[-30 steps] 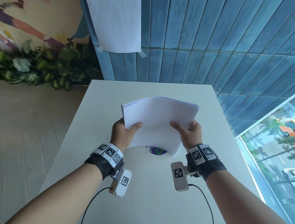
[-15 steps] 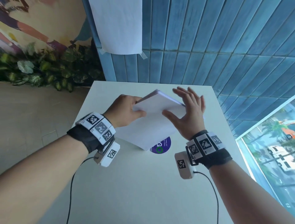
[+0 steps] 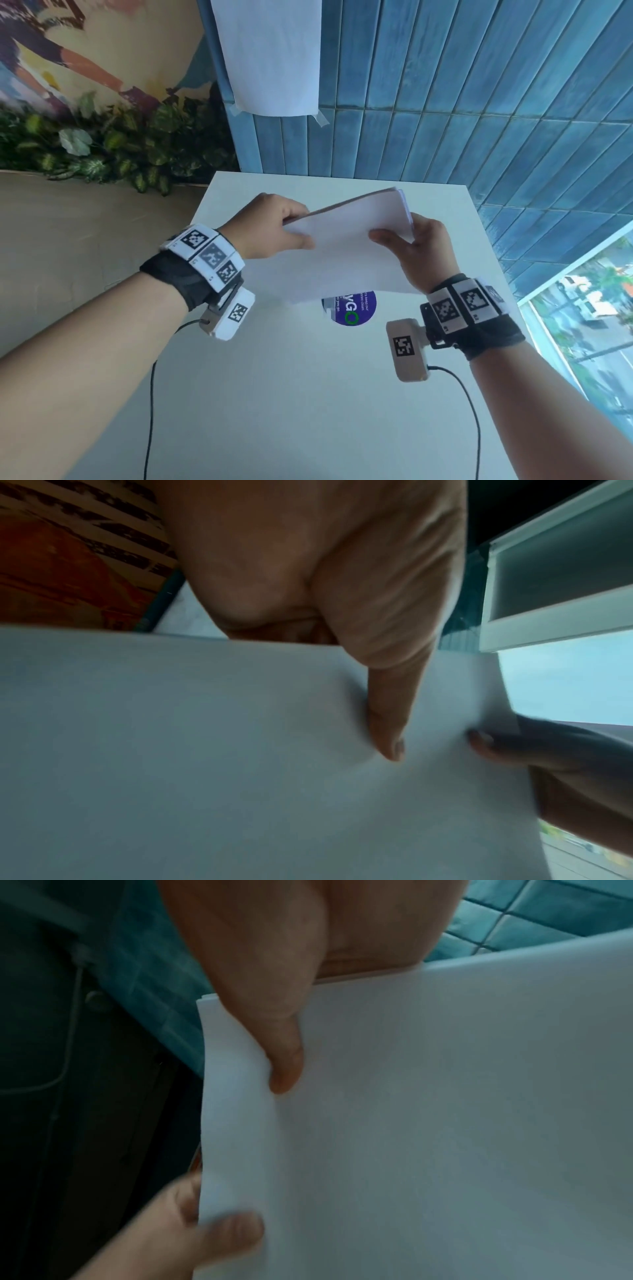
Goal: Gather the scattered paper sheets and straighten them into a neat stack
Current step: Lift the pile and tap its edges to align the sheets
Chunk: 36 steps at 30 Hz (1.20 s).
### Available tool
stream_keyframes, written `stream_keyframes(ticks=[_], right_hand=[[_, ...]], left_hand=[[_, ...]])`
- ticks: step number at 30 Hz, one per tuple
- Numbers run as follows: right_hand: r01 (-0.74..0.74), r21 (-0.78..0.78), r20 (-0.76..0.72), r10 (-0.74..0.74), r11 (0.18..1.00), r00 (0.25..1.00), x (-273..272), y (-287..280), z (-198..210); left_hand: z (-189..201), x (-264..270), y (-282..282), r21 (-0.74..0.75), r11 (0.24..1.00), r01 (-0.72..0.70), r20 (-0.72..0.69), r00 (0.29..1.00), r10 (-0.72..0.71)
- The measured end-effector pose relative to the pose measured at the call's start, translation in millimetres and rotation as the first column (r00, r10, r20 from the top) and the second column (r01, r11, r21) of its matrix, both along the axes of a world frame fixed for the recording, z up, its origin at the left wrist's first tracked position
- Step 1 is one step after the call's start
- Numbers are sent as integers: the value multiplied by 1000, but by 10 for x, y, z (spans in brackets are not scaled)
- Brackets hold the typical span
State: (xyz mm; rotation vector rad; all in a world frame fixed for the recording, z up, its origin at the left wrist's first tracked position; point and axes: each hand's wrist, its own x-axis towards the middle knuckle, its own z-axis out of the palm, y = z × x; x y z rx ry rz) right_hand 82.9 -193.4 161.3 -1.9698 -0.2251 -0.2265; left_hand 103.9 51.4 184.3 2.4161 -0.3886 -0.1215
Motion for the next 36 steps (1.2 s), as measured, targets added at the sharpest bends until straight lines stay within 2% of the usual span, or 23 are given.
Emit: stream_keyframes(ticks=[3, 6, 8, 10, 15, 18, 22, 26, 28, 30, 33, 36], right_hand=[[25, 165, -52, -17, 986, 999, -1, -185, -62], [51, 259, -94, -28, 965, 995, -29, -327, -167], [78, 319, -133, -37, 945, 990, -60, -349, -233], [89, 349, -161, -34, 933, 986, -87, -343, -291], [135, 386, -211, -55, 913, 976, -100, -378, -382], [147, 403, -223, -59, 903, 973, -99, -380, -399], [185, 428, -247, -82, 884, 965, -115, -336, -448], [196, 456, -261, -80, 868, 962, -135, -312, -481], [194, 463, -255, -79, 865, 964, -138, -327, -476], [195, 465, -247, -86, 863, 965, -131, -360, -466], [214, 515, -264, -84, 830, 961, -103, -422, -470], [221, 555, -272, -76, 802, 959, -73, -438, -480]], left_hand=[[-121, 2, 342, -43, 996, -73, -59, 996, 71], [-247, -66, 569, -187, 970, -158, -104, 985, 141], [-297, -138, 590, -364, 904, -225, -141, 973, 185], [-327, -202, 563, -479, 836, -268, -183, 962, 204], [-396, -281, 474, -639, 704, -310, -264, 948, 177], [-391, -288, 342, -700, 639, -318, -261, 947, 186], [-447, -235, 229, -714, 607, -350, -199, 932, 303], [-528, -195, 204, -698, 610, -374, -144, 908, 393], [-573, -195, 225, -701, 591, -399, -175, 900, 400], [-654, -204, 242, -735, 543, -405, -246, 907, 342], [-810, -262, 220, -692, 608, -389, -305, 921, 242], [-943, -288, 180, -634, 675, -377, -275, 926, 259]])
